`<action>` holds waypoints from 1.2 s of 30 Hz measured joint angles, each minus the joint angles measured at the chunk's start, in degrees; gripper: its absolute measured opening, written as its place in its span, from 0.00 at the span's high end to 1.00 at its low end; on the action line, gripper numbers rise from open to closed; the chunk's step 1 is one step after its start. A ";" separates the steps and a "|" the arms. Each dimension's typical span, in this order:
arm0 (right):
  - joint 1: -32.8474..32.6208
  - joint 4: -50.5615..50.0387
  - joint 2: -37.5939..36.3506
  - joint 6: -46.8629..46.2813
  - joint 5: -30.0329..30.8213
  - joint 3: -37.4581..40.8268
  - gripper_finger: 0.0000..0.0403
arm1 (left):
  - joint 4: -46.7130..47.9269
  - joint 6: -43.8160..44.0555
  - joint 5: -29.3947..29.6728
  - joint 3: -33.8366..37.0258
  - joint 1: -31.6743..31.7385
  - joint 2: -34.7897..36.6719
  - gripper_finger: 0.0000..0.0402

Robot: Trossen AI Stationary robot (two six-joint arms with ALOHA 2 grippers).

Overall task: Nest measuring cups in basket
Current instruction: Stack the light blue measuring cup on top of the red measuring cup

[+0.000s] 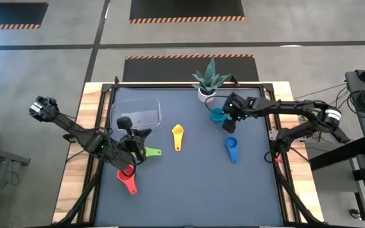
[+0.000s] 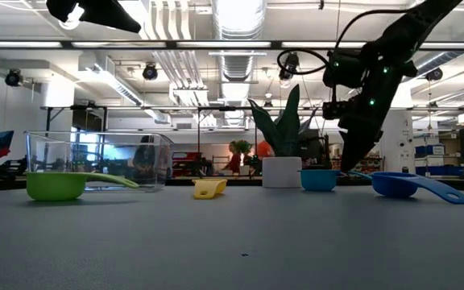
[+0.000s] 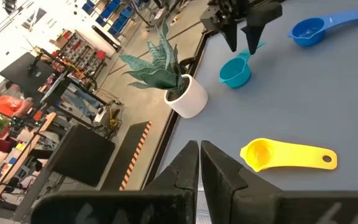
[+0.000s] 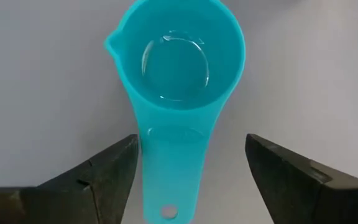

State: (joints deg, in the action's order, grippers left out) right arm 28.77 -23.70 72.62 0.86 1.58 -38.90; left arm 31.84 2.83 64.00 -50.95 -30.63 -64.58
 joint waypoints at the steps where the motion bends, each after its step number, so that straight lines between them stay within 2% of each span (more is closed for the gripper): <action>1: 0.00 1.54 0.00 0.02 -0.01 0.87 0.30 | 0.00 0.00 -0.01 0.01 0.00 0.00 1.00; 7: -0.02 8.03 0.00 0.20 -0.04 4.36 0.38 | -0.01 0.00 -0.01 -0.01 0.00 0.00 1.00; 15: -0.02 8.20 0.00 0.26 -0.23 5.45 0.61 | -0.05 0.00 -0.01 -0.01 0.00 -0.02 1.00; 18: -0.02 8.22 0.00 0.24 -0.57 5.45 0.66 | -0.07 0.00 -0.01 0.00 0.00 -0.02 1.00; 26: -0.02 8.20 -0.18 0.00 -0.57 5.43 0.61 | -0.07 0.00 -0.03 0.01 0.00 -0.04 1.00; 36: -3.02 4.97 -3.38 -2.84 -0.57 1.85 0.64 | -0.07 -0.39 -0.01 -0.01 0.00 -0.04 1.00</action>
State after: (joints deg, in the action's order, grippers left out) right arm 25.75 -18.73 69.24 -1.97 1.02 -37.04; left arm 31.77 2.44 63.99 -50.96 -30.63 -64.62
